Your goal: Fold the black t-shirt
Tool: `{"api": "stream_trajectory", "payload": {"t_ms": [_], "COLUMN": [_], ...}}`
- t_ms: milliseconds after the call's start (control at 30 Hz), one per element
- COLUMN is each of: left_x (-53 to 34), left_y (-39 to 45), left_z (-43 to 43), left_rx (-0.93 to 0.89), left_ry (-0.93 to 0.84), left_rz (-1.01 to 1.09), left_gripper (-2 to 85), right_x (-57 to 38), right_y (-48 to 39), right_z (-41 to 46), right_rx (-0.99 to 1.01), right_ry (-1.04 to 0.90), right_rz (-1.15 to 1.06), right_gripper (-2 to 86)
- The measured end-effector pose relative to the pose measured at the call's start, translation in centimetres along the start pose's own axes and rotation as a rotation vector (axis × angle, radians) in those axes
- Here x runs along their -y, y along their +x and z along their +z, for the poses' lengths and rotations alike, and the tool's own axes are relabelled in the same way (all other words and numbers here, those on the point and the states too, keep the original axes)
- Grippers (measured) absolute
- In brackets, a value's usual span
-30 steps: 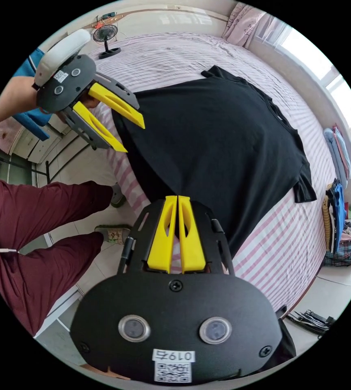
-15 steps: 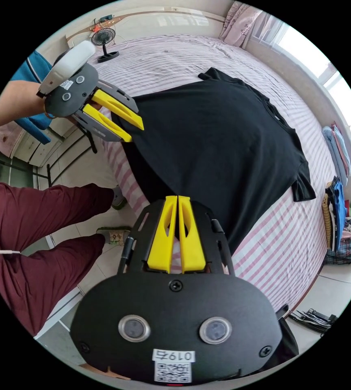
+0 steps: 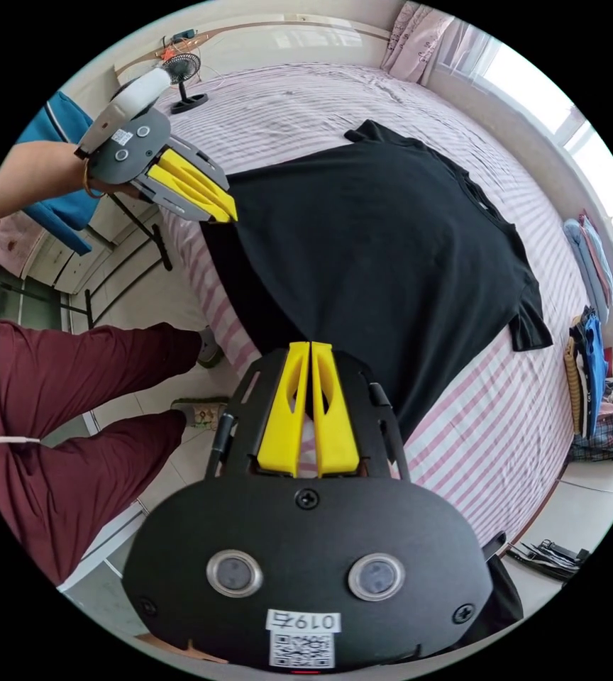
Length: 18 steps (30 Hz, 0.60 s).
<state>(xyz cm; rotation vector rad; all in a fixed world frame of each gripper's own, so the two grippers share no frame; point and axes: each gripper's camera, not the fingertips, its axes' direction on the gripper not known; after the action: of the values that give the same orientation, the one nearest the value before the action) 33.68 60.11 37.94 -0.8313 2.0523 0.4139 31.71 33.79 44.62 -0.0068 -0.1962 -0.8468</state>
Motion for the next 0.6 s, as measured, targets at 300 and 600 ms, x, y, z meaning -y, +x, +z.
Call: {"api": "stream_trajectory", "payload": {"t_ms": [300,600], "left_x": [-0.3,-0.5], "left_y": [-1.5,-2.4], "left_z": [1.1,1.4], "left_rx": [-0.037,-0.028], "left_ry": [-0.032,-0.046], "left_rz": [0.017,0.050], "left_gripper": [0.8,0.6], "right_x": [0.1,0.9], "right_y": [-0.1,-1.2], "right_z": [0.5,1.1], "right_rx": [0.005,0.005], "right_ry": [0.003,-0.009], "right_rz": [0.015,-0.003], "right_gripper": [-0.6,-0.6]}}
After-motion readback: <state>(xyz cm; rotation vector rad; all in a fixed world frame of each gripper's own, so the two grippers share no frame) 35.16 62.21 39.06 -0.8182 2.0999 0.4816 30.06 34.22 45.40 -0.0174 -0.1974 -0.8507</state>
